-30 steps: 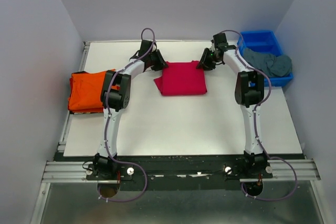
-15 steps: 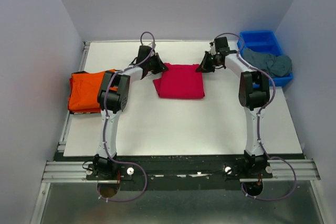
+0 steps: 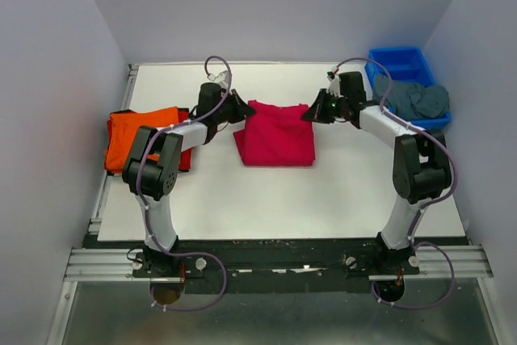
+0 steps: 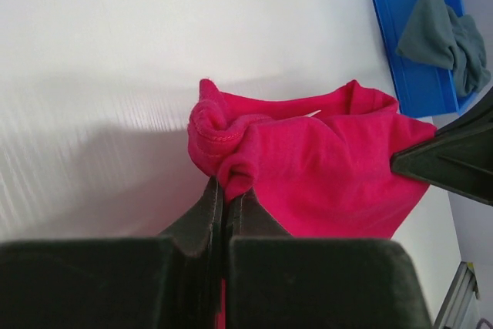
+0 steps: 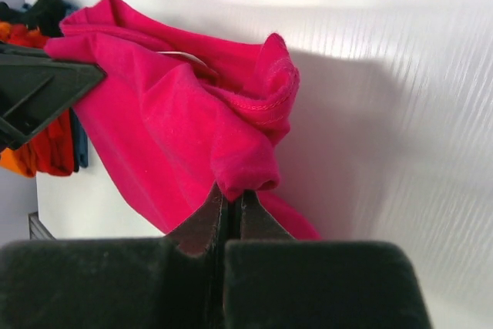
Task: Fold and stack the t-shirts
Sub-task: Fold the long partially folded tshirt into a neat square, then put the neatly folded tshirt into the corner of the board with both arms
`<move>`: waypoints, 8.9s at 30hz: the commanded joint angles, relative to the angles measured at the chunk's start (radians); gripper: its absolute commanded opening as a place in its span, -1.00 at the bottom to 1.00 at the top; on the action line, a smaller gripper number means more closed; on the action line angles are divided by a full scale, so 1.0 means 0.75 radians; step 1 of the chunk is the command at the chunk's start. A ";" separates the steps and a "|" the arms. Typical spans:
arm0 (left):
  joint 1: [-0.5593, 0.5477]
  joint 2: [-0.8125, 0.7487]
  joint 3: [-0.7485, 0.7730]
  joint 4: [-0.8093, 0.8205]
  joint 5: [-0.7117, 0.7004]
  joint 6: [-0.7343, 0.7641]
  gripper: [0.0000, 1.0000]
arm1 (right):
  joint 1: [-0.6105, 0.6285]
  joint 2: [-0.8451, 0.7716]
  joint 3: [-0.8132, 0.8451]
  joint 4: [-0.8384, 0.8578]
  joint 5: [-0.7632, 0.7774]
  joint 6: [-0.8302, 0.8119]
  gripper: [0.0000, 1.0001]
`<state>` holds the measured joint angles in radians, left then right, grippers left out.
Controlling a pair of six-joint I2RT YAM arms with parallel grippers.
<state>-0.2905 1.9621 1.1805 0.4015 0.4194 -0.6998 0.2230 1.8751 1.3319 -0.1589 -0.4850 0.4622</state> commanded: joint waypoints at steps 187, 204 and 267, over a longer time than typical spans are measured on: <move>0.903 -0.327 0.373 -1.177 -0.694 0.295 -1.00 | 0.975 0.866 1.142 0.326 0.293 0.499 -0.99; 0.997 -0.637 -0.181 -1.200 -0.719 0.015 -1.00 | 0.911 1.194 1.568 0.424 0.563 0.781 -0.99; -0.556 -1.023 -0.962 0.154 -0.721 0.373 0.98 | 0.210 -1.733 -1.514 0.562 0.866 -0.068 0.96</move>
<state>-0.6994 1.2186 0.4629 0.4122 -0.1963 -0.4007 0.3786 0.5922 0.2043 0.2371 0.0891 0.4328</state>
